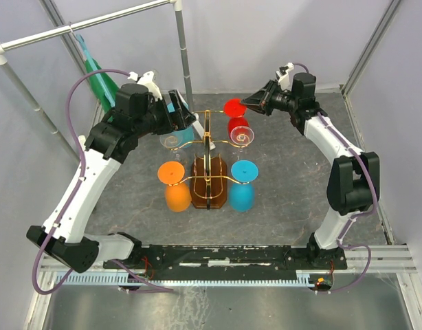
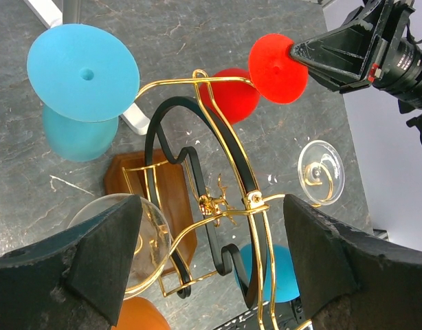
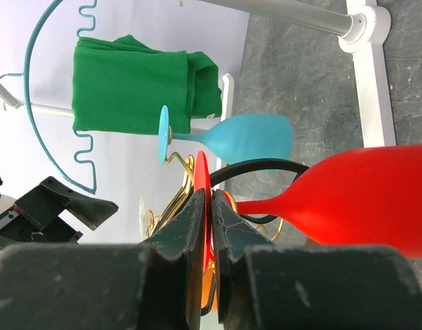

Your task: Take the wine glass off the wine glass rack

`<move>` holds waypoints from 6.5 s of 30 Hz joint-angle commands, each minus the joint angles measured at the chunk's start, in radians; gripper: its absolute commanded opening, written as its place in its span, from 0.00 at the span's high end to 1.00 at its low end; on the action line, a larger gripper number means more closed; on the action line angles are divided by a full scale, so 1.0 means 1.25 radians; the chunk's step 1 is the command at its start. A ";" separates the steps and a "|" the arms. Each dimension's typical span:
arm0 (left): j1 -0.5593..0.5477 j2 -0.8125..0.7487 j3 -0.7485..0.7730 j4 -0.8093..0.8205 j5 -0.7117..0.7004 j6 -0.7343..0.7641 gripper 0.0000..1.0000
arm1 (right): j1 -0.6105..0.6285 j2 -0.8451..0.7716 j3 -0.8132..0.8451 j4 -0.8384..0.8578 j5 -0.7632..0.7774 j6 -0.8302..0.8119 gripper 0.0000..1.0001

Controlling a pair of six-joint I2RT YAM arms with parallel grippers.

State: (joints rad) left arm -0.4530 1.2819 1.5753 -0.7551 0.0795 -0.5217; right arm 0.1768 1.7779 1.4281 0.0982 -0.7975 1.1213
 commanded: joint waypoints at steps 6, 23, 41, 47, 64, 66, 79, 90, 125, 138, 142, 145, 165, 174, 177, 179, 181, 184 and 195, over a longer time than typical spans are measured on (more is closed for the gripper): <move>-0.001 -0.034 -0.013 0.038 -0.010 0.031 0.09 | 0.003 -0.005 0.036 -0.009 -0.053 -0.039 0.92; 0.000 -0.060 -0.035 0.033 -0.023 0.031 0.06 | -0.056 -0.105 -0.043 -0.007 -0.022 -0.020 0.99; -0.001 -0.062 -0.080 0.058 -0.001 0.029 0.06 | 0.020 -0.063 -0.009 0.009 -0.077 -0.016 0.99; 0.000 -0.073 -0.077 0.053 -0.016 0.039 0.05 | 0.017 0.006 0.110 -0.003 -0.053 0.002 0.99; 0.001 -0.085 -0.103 0.052 -0.008 0.038 0.04 | -0.164 0.231 0.628 -0.719 0.299 -0.462 0.99; 0.001 -0.087 -0.109 0.052 -0.010 0.039 0.04 | -0.155 0.298 0.757 -0.839 0.439 -0.553 0.99; 0.000 -0.083 -0.132 0.054 -0.007 0.056 0.04 | -0.046 0.491 0.733 -0.792 1.405 -0.948 0.99; 0.001 -0.062 -0.152 0.067 0.016 0.063 0.04 | -0.015 0.610 0.754 -0.646 1.606 -1.103 0.99; 0.002 -0.003 -0.155 0.090 0.110 0.065 0.04 | 0.000 0.869 0.800 -0.271 1.658 -1.400 0.83; 0.002 0.006 -0.141 0.086 0.139 0.064 0.03 | 0.027 0.872 0.832 -0.421 1.567 -1.337 0.64; 0.002 0.006 -0.141 0.085 0.141 0.063 0.03 | 0.042 0.843 0.833 -0.510 1.489 -1.281 0.61; 0.001 0.005 -0.140 0.084 0.144 0.059 0.03 | 0.054 0.799 0.816 -0.573 1.408 -1.242 0.52; 0.002 -0.016 -0.116 0.073 0.103 0.035 0.04 | -0.061 0.389 0.774 -0.818 0.512 -0.710 0.36; 0.001 -0.022 -0.070 0.045 0.108 0.031 0.04 | -0.164 0.006 0.311 -0.473 -0.019 -0.329 0.52; 0.001 -0.027 -0.053 0.033 0.097 0.034 0.04 | -0.155 -0.122 0.158 -0.408 -0.048 -0.277 0.52; 0.000 -0.032 -0.045 0.031 0.092 0.032 0.04 | -0.136 -0.187 0.080 -0.368 -0.071 -0.247 0.52; 0.001 -0.036 -0.035 0.030 0.088 0.032 0.04 | -0.109 -0.226 0.029 -0.371 -0.074 -0.248 0.52; 0.000 -0.034 -0.018 0.026 0.088 0.027 0.04 | -0.079 -0.270 -0.023 -0.400 -0.059 -0.267 0.52; -0.007 0.019 0.062 0.059 0.196 -0.023 0.33 | -0.058 -0.382 -0.079 -0.544 0.017 -0.371 0.53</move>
State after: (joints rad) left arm -0.4530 1.2755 1.5772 -0.7307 0.2424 -0.4976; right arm 0.0975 1.3659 1.3106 -0.5198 -0.8207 0.7326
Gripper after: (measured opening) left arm 0.699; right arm 0.474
